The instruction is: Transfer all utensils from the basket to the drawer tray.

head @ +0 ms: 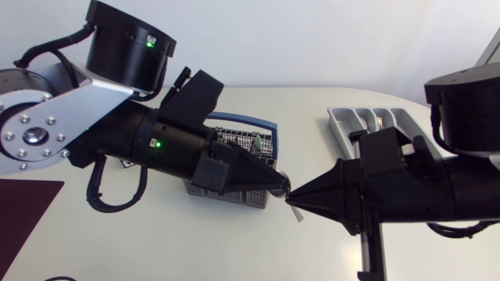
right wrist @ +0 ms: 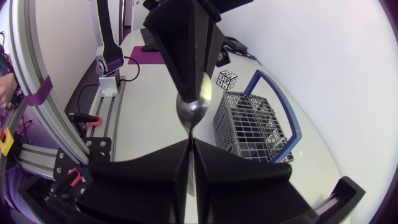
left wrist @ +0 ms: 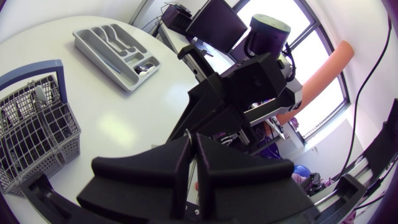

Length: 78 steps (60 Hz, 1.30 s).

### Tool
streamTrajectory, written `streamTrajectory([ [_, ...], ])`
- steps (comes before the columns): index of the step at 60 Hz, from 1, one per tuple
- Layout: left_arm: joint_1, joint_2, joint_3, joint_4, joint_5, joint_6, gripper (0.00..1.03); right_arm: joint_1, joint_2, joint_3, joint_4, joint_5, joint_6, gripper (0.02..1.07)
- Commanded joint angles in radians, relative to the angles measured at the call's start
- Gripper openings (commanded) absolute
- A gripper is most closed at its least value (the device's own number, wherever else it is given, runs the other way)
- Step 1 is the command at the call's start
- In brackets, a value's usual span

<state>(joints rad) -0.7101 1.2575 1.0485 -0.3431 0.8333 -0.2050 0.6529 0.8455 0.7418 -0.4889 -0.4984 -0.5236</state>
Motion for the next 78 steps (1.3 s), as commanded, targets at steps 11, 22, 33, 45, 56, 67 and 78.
streamTrajectory([
  [11,-0.006,0.002,0.028,0.009,0.012,0.015,0.30,0.004,0.006,-0.039,0.019,0.004,0.045,0.08],
  [22,0.006,-0.009,0.038,0.010,0.006,0.015,0.59,0.004,0.006,-0.065,0.023,0.006,0.050,0.08],
  [33,0.040,-0.032,0.048,0.035,-0.025,0.012,0.75,-0.022,-0.003,-0.090,0.027,0.027,0.042,0.08],
  [45,0.156,-0.047,0.087,0.035,-0.071,0.001,0.79,-0.280,-0.020,-0.119,0.012,0.031,-0.095,0.08],
  [56,0.259,-0.046,0.096,0.033,-0.132,0.006,0.79,-0.651,0.009,-0.150,0.035,-0.035,-0.308,0.08],
  [67,0.294,-0.047,0.077,0.007,-0.238,0.052,0.79,-0.969,0.121,-0.167,0.136,-0.100,-0.515,0.08],
  [78,0.314,-0.049,0.039,-0.019,-0.306,0.118,0.79,-1.148,0.288,-0.197,0.362,-0.104,-0.632,0.08],
])
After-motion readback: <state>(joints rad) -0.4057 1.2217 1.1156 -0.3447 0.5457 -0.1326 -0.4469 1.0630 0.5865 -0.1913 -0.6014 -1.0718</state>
